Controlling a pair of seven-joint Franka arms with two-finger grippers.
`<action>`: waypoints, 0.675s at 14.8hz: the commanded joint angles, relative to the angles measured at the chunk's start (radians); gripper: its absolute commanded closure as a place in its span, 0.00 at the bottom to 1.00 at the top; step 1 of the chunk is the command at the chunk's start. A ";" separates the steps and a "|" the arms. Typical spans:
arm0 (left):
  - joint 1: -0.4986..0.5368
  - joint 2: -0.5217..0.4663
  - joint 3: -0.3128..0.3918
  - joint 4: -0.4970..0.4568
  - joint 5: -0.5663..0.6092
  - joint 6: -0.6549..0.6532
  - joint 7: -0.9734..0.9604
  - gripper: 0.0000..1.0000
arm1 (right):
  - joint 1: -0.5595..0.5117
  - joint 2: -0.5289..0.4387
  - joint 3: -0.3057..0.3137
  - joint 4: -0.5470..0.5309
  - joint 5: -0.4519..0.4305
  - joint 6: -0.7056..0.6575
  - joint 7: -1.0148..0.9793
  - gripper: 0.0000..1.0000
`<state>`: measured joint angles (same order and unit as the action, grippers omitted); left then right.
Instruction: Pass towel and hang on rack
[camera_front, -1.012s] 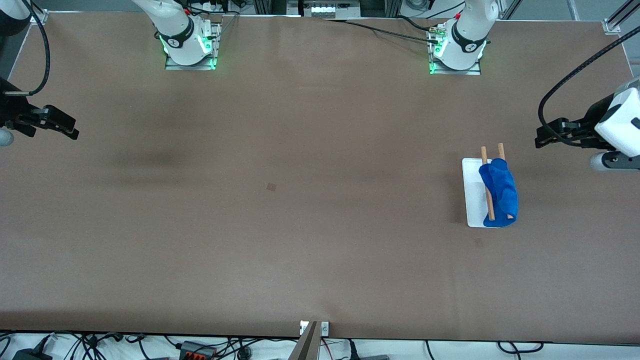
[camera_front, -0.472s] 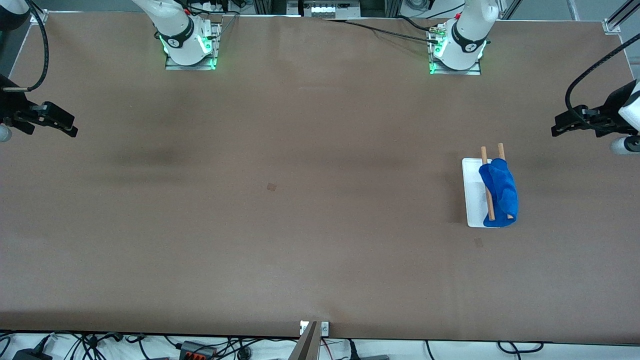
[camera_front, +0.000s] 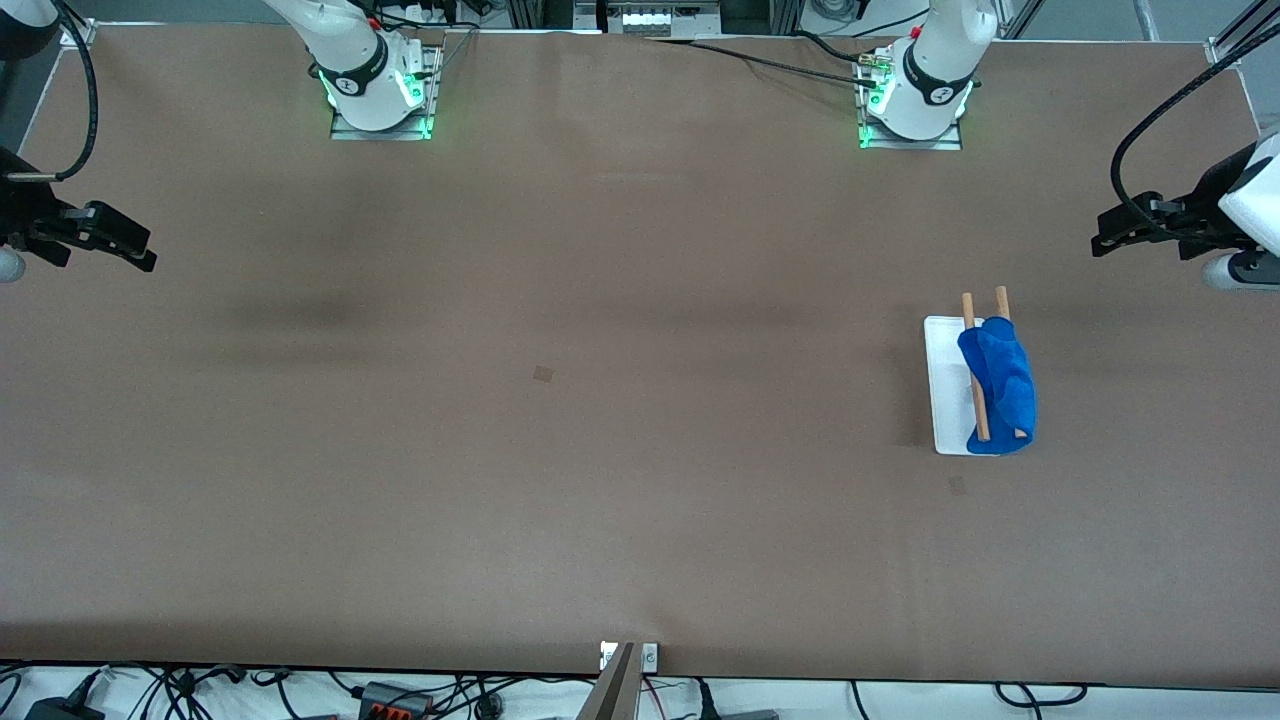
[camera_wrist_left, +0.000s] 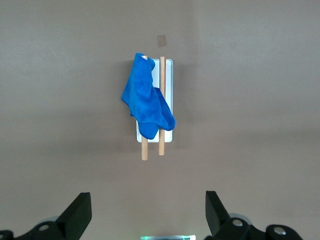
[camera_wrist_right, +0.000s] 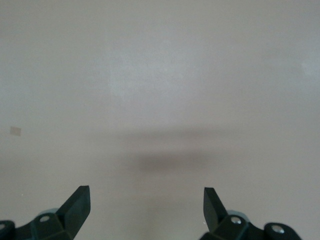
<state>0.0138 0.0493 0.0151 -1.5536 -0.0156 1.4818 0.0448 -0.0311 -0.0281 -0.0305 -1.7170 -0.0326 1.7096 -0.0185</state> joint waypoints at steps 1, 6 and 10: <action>-0.020 -0.026 0.019 -0.031 -0.018 0.017 -0.029 0.00 | 0.000 -0.032 0.001 -0.022 0.016 -0.013 -0.009 0.00; -0.020 -0.025 0.020 -0.034 -0.061 0.003 -0.100 0.00 | 0.002 -0.029 0.003 -0.022 0.013 -0.001 -0.012 0.00; -0.021 -0.028 0.020 -0.031 -0.060 0.002 -0.088 0.00 | 0.002 -0.026 0.003 -0.022 0.011 -0.001 -0.012 0.00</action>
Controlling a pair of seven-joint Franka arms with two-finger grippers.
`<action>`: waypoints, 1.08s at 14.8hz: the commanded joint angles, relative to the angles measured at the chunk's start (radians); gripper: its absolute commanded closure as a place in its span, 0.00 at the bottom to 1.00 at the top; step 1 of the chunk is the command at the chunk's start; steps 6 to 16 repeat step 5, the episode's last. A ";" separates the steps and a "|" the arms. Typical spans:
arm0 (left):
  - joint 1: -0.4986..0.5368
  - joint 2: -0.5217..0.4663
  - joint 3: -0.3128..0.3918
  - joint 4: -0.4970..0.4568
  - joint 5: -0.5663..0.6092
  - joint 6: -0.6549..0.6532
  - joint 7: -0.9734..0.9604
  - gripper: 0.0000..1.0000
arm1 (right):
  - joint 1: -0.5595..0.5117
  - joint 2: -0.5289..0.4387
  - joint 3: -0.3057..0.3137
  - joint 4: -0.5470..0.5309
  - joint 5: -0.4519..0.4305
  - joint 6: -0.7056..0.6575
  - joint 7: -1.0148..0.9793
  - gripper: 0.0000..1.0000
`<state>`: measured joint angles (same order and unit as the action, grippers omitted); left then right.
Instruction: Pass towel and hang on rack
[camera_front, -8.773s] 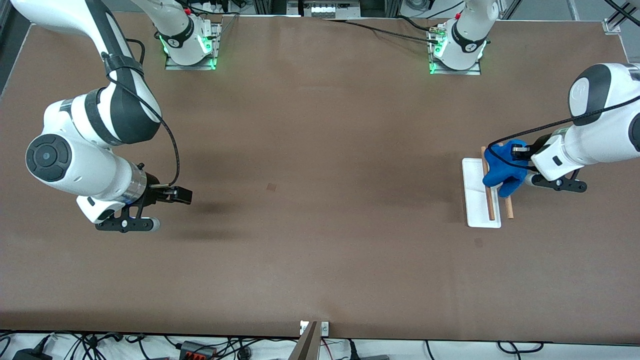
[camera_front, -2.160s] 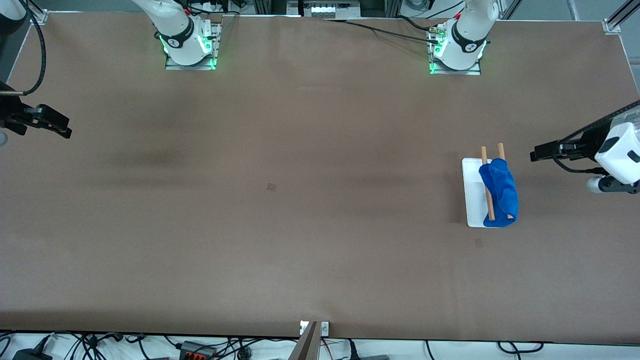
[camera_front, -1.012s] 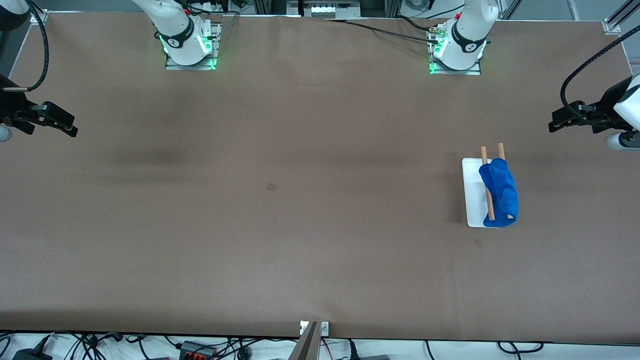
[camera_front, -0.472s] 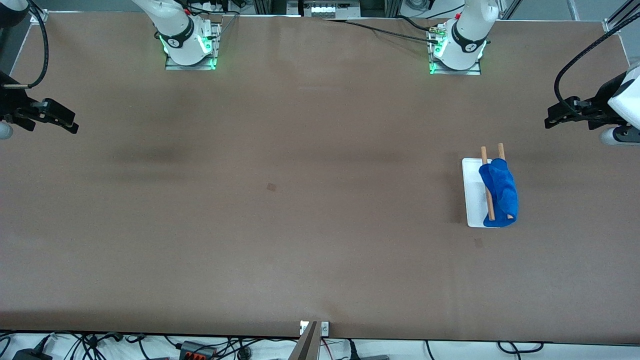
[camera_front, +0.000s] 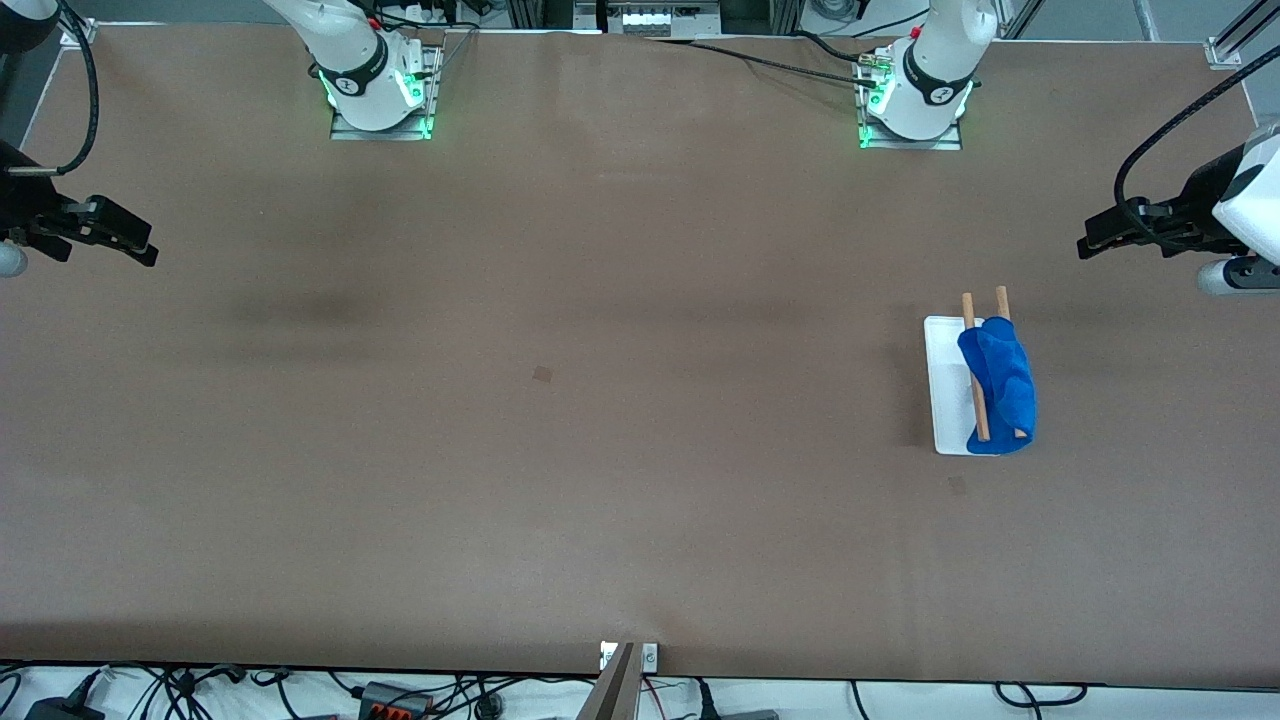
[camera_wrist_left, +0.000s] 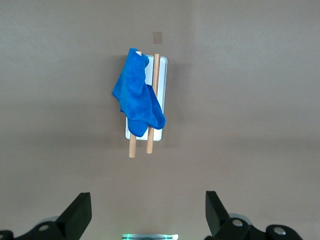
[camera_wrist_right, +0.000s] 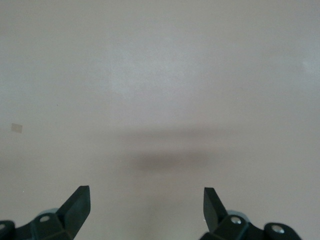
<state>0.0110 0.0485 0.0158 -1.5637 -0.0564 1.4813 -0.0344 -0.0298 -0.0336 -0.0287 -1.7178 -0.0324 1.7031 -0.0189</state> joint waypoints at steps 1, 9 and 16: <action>-0.019 -0.027 0.020 -0.022 -0.017 0.002 -0.007 0.00 | 0.001 -0.020 0.001 -0.022 0.011 0.004 -0.012 0.00; -0.019 -0.027 0.020 -0.021 -0.014 0.002 0.028 0.00 | 0.001 -0.020 0.001 -0.022 0.011 0.006 -0.012 0.00; -0.019 -0.027 0.020 -0.021 -0.014 0.002 0.028 0.00 | 0.001 -0.020 0.001 -0.022 0.011 0.006 -0.012 0.00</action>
